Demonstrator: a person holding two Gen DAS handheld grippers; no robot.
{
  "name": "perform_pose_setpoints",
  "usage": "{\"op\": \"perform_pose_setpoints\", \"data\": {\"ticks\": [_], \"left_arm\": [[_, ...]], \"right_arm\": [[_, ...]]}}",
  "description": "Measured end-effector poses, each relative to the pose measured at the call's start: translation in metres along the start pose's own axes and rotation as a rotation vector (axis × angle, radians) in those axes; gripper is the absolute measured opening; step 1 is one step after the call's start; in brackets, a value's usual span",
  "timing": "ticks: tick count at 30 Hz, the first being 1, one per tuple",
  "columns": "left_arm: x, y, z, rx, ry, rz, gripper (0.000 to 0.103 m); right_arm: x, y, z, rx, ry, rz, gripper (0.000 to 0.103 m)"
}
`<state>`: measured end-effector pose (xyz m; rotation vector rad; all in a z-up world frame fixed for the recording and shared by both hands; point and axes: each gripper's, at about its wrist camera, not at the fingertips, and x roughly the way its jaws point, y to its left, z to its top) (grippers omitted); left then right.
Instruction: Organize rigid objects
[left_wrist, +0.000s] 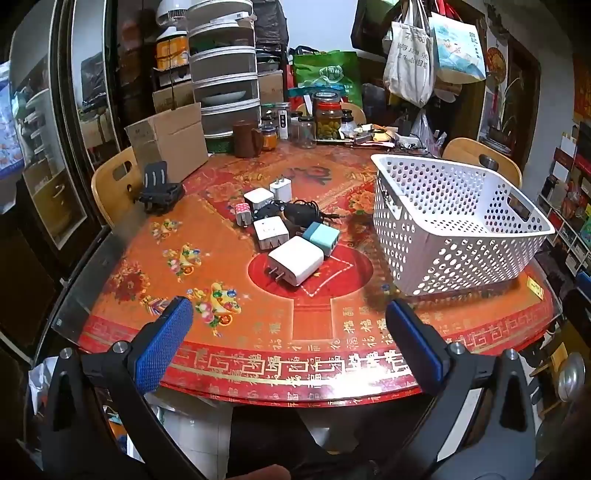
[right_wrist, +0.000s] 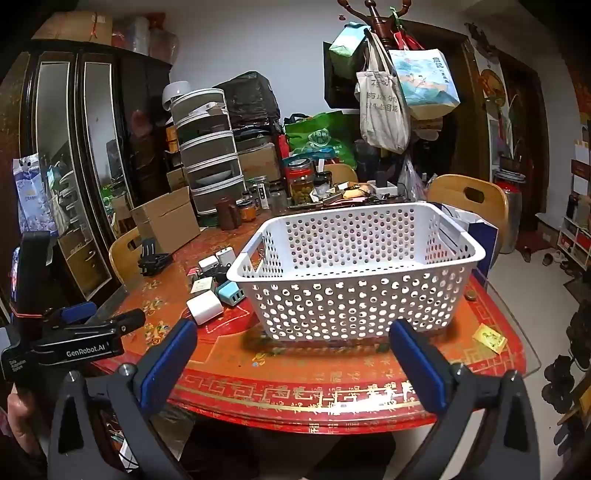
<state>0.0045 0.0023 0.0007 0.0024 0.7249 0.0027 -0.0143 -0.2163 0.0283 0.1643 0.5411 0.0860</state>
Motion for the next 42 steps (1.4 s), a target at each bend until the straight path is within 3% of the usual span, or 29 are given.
{"op": "perform_pose_setpoints", "data": {"ticks": [8, 42], "left_arm": [[-0.019, -0.005, 0.001, 0.019, -0.074, 0.014, 0.103], [-0.02, -0.01, 0.002, 0.027, -0.079, 0.004, 0.103]], "right_arm": [[-0.005, 0.003, 0.001, -0.021, -0.014, -0.005, 0.103], [-0.005, 0.002, 0.001, -0.001, -0.015, 0.0, 0.103]]}}
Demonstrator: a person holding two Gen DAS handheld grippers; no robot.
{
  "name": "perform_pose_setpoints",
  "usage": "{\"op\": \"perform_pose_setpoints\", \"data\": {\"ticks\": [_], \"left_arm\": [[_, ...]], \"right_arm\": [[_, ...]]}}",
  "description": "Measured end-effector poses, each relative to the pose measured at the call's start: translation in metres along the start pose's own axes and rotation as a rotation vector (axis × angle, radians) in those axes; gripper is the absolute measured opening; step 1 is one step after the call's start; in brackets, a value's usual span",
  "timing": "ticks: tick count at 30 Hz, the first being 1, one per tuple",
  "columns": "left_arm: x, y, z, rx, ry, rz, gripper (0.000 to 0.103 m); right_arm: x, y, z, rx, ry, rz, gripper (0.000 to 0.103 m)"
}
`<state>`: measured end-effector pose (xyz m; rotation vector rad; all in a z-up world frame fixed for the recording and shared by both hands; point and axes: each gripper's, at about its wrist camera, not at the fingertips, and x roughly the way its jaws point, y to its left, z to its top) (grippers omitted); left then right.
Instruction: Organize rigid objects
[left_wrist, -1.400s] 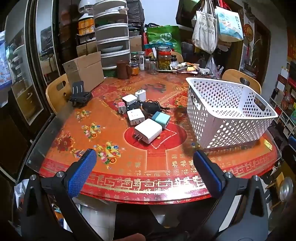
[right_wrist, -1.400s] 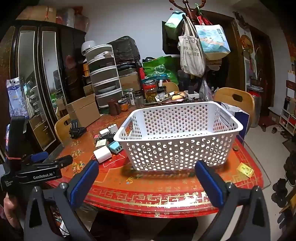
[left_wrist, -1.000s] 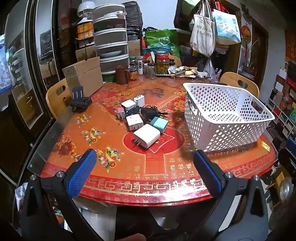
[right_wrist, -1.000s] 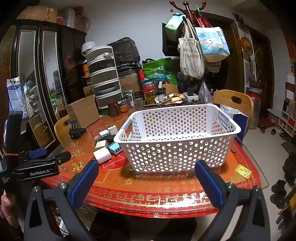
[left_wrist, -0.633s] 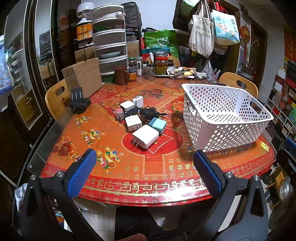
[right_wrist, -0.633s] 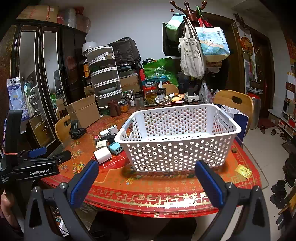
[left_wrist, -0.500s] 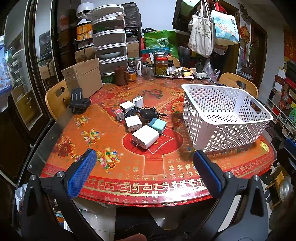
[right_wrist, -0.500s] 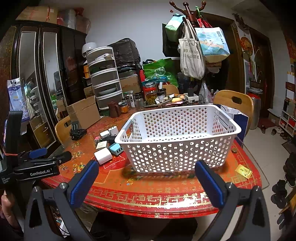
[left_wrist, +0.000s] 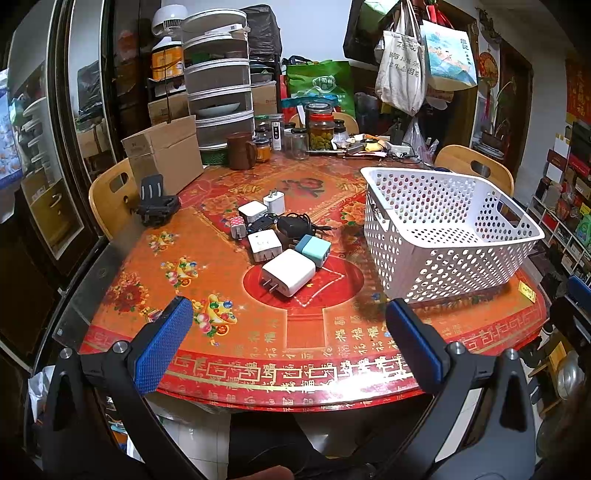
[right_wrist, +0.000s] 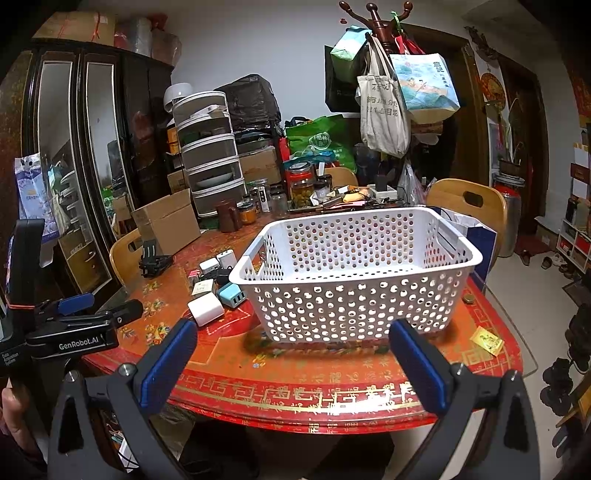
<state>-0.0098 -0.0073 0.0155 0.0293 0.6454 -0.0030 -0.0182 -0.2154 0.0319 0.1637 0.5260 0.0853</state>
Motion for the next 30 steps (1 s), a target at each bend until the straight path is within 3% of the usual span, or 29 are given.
{"op": "perform_pose_setpoints", "data": {"ticks": [30], "left_arm": [[-0.0001, -0.0029, -0.0031, -0.001, 0.005, -0.005, 0.103]], "right_arm": [[0.002, 0.0025, -0.0017, -0.004, 0.009, -0.001, 0.103]]}}
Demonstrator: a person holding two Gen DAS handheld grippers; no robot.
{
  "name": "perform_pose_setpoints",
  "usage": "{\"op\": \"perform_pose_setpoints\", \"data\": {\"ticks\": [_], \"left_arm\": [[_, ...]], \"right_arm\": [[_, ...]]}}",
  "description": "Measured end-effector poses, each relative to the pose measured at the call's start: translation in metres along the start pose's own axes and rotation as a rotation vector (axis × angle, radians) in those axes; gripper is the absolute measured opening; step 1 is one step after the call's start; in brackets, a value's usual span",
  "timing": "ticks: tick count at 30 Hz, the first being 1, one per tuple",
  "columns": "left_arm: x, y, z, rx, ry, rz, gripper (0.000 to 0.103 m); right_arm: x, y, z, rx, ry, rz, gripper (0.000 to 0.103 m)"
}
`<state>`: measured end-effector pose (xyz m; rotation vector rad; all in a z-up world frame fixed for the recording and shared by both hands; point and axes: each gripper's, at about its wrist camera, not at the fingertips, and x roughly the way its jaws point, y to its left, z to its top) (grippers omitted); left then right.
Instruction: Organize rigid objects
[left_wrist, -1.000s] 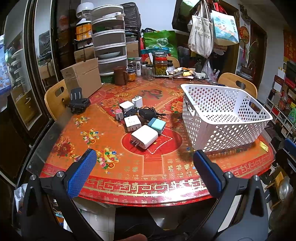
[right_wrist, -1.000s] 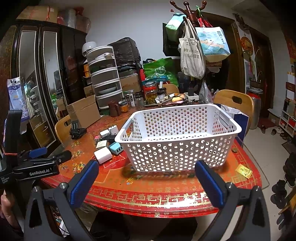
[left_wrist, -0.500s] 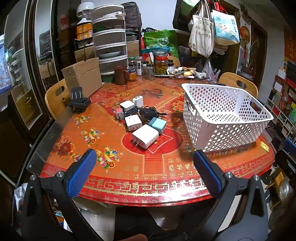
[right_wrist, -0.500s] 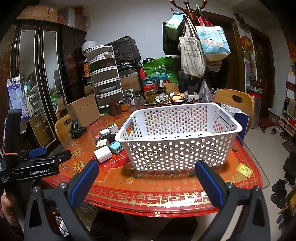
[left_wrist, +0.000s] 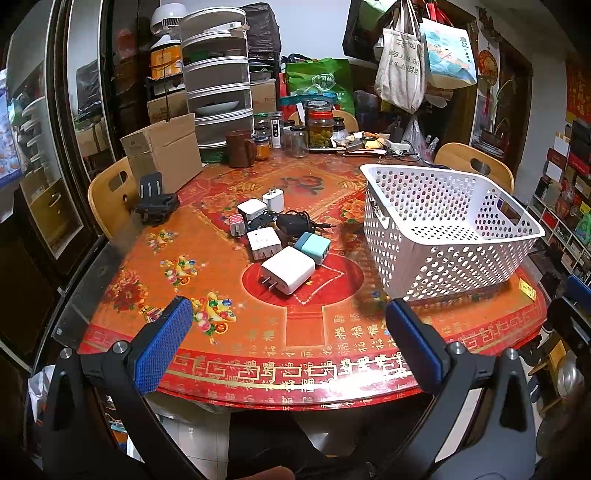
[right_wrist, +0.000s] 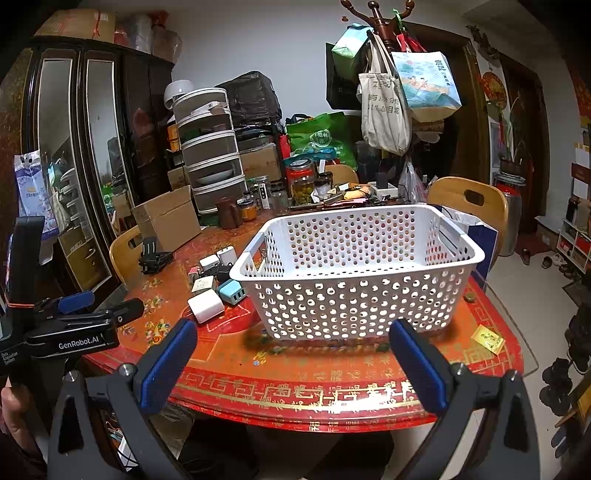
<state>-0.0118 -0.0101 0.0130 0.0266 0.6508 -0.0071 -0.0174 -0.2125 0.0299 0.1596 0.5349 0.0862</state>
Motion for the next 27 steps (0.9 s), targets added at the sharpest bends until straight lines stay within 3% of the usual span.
{"op": "perform_pose_setpoints", "data": {"ticks": [18, 22, 25, 27], "left_arm": [[0.028, 0.01, 0.003, -0.007, 0.034, -0.022, 0.103], [0.037, 0.015, 0.01, 0.01, -0.026, -0.023, 0.103], [0.05, 0.033, 0.016, -0.023, -0.077, -0.018, 0.103], [0.069, 0.046, 0.021, -0.04, -0.064, 0.03, 0.103]], "right_arm": [[0.026, -0.007, -0.005, 0.007, 0.056, -0.009, 0.103], [0.032, -0.036, 0.009, 0.032, -0.004, -0.108, 0.103], [0.039, -0.088, 0.032, 0.093, -0.046, -0.288, 0.103], [0.049, -0.118, 0.044, 0.118, -0.04, -0.347, 0.103]]}}
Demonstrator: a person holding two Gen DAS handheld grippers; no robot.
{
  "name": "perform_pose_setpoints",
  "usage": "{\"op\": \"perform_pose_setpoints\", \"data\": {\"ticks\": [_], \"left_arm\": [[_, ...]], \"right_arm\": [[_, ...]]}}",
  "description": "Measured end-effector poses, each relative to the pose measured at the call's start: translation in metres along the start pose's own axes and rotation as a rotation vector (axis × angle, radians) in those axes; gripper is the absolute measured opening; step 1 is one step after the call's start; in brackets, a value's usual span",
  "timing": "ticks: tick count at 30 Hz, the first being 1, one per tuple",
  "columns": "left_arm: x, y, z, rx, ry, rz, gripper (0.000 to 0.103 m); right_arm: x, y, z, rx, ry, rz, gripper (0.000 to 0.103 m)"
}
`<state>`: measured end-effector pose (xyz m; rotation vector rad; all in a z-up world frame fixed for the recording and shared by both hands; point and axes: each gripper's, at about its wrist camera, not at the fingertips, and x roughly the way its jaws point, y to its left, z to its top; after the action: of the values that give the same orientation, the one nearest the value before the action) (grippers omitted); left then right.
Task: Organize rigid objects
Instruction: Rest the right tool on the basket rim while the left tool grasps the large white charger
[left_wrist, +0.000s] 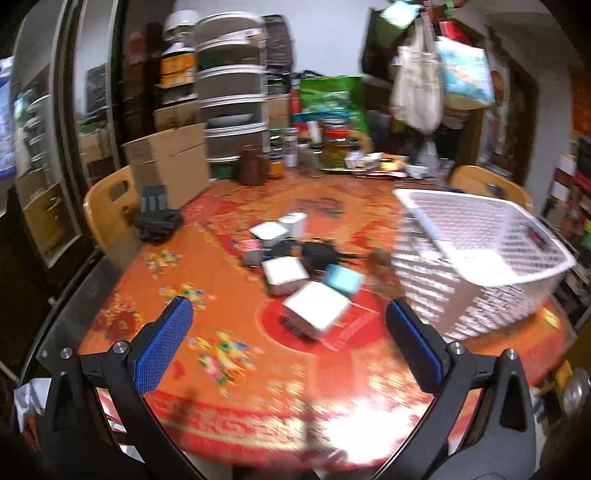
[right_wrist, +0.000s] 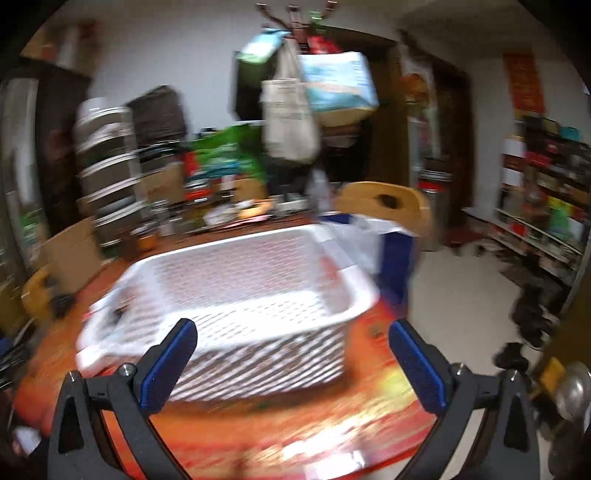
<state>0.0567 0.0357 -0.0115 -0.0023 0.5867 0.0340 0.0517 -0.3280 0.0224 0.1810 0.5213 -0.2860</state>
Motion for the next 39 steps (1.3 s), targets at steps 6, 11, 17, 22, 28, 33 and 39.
{"op": "perform_pose_setpoints", "data": {"ticks": [6, 11, 17, 22, 28, 33, 39], "left_arm": [[0.075, 0.032, -0.015, -0.05, 0.231, 0.029, 0.103], [0.104, 0.035, -0.021, -0.04, 0.265, 0.015, 0.103], [0.122, 0.01, -0.022, 0.013, 0.295, -0.019, 0.103], [0.135, -0.003, -0.02, 0.031, 0.311, -0.048, 0.103], [0.152, -0.02, -0.018, 0.06, 0.335, -0.088, 0.103], [0.169, -0.036, -0.014, 0.091, 0.356, -0.089, 0.1], [0.18, -0.04, -0.014, 0.067, 0.38, -0.1, 0.082]], "right_arm": [[0.074, -0.053, 0.025, 0.112, 0.138, 0.028, 0.089], [0.117, -0.061, 0.031, 0.105, 0.218, 0.055, 0.056], [0.141, -0.051, 0.026, 0.072, 0.286, 0.065, 0.03], [0.15, -0.049, 0.023, 0.051, 0.322, 0.057, 0.017], [0.154, -0.041, 0.024, 0.014, 0.334, 0.022, 0.014], [0.155, -0.036, 0.023, -0.013, 0.35, -0.007, 0.013], [0.154, -0.037, 0.022, -0.01, 0.352, -0.005, 0.013]]}}
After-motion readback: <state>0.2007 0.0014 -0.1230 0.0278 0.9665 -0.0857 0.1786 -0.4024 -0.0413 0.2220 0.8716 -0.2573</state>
